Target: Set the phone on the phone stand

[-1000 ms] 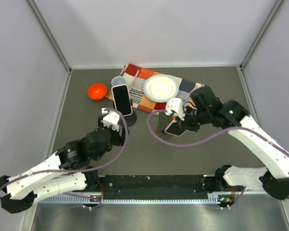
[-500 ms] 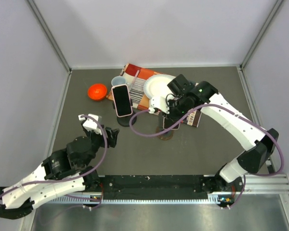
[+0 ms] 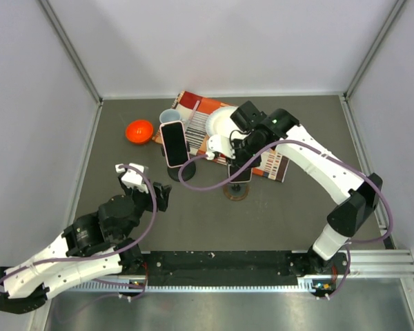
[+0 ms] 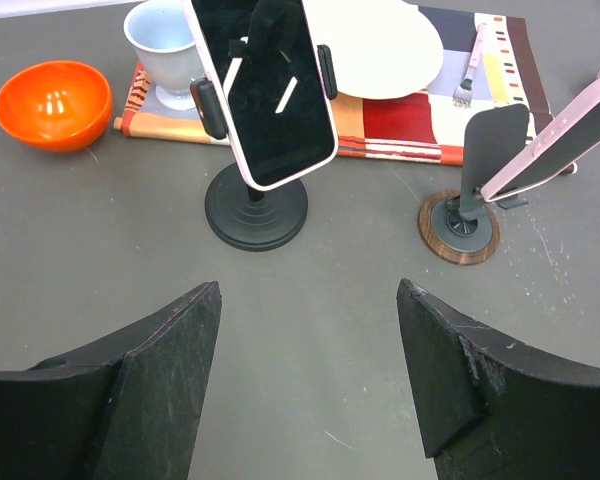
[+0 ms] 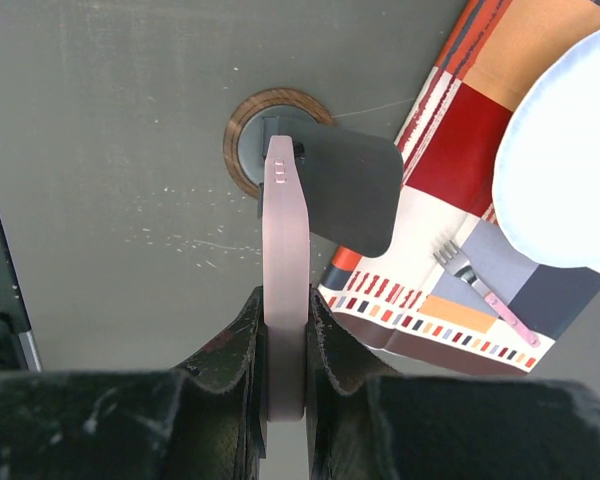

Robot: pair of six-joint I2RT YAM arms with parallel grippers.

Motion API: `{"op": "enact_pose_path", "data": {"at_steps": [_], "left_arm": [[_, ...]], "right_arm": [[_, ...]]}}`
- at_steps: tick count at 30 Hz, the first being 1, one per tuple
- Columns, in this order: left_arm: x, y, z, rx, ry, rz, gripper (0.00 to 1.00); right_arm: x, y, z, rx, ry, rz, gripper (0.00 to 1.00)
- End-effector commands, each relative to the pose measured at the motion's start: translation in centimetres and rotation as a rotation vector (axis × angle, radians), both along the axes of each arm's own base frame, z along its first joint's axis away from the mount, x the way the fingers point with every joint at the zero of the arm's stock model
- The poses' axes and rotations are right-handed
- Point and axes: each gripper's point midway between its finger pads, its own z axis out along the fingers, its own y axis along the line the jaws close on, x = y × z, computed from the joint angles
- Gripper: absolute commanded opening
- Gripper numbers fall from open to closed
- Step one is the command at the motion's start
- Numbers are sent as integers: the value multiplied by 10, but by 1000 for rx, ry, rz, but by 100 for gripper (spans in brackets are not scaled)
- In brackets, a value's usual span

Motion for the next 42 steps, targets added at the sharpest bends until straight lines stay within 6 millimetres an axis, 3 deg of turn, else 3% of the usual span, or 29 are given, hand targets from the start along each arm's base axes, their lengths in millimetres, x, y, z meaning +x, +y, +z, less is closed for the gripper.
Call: {"op": "enact_pose_path", "data": {"at_steps": [1, 16, 29, 36, 37, 38, 42], "left_arm": [[4, -1, 5, -11, -19, 15, 76], [4, -1, 3, -1, -16, 17, 76], [5, -2, 3, 2, -15, 20, 76], [5, -2, 1, 9, -10, 20, 76], [5, -2, 1, 11, -10, 20, 76], [5, -2, 1, 9, -10, 19, 76], [5, -2, 0, 12, -7, 19, 76]], "right_arm": [[3, 14, 17, 53, -33, 52, 0], [9, 21, 3, 58, 18, 68, 0], [14, 11, -11, 37, 59, 41, 0], [36, 6, -20, 24, 28, -17, 0], [41, 8, -20, 38, 9, -20, 10], [42, 6, -24, 35, 7, -21, 15], [47, 7, -31, 44, 13, -21, 22]]}}
